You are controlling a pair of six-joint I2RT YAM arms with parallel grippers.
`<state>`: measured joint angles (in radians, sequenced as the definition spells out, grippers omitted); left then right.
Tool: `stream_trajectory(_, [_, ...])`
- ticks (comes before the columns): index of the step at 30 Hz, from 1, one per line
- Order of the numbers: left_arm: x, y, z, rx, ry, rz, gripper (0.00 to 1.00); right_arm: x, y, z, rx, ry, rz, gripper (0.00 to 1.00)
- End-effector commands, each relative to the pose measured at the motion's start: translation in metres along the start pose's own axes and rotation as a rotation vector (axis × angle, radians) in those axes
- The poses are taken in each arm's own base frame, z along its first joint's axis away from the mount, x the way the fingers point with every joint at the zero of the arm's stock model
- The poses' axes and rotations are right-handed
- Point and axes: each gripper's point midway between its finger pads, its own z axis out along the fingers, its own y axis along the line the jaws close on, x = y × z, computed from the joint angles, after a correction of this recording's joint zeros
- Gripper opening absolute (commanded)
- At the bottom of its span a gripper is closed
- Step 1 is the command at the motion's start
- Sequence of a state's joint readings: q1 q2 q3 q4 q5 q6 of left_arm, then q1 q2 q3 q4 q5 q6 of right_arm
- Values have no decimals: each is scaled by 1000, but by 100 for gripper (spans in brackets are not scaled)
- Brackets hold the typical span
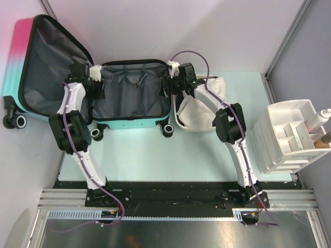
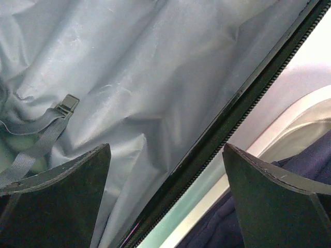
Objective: Open, take out, and arrange the luggage
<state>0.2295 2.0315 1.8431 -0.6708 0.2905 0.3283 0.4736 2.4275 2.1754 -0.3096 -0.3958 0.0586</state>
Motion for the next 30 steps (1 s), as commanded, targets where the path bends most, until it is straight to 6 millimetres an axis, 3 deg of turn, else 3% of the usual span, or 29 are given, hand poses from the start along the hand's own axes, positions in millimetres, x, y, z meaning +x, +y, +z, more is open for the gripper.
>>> stream_trajectory(1, [40,-51,-57,85,70,178,48,-10,-4,-7,17,-22,-42,94])
stream_trajectory(3, [76,-60,-58,104,171,162,45,0,-2,-7,6,5,-41,93])
stream_trajectory(8, [120,-60,-34,76,349,105,42,21,-9,-9,13,60,-23,93])
stream_trajectory(14, [131,-63,2,23,467,157,44,25,-19,-12,27,78,-4,92])
stream_trajectory(19, [166,-61,26,23,614,136,43,26,-29,-16,46,87,10,92])
stream_trajectory(21, [171,-62,36,39,628,116,43,29,-31,-17,48,96,16,91])
stream_trajectory(23, [160,-68,46,64,593,69,43,35,-35,-17,49,113,-4,91])
stream_trajectory(24, [134,-67,52,67,526,58,43,35,-35,-18,49,114,-9,90])
stream_trajectory(26, [112,-67,67,67,474,29,43,40,-38,-18,48,128,-20,90])
stream_trajectory(27, [71,-61,69,48,375,40,43,42,-40,-19,51,132,-23,90])
stream_trajectory(29, [45,-51,81,14,310,26,43,47,-43,-21,51,145,-24,89])
stream_trajectory(30, [5,-43,77,-15,212,44,44,48,-45,-22,53,146,-32,89])
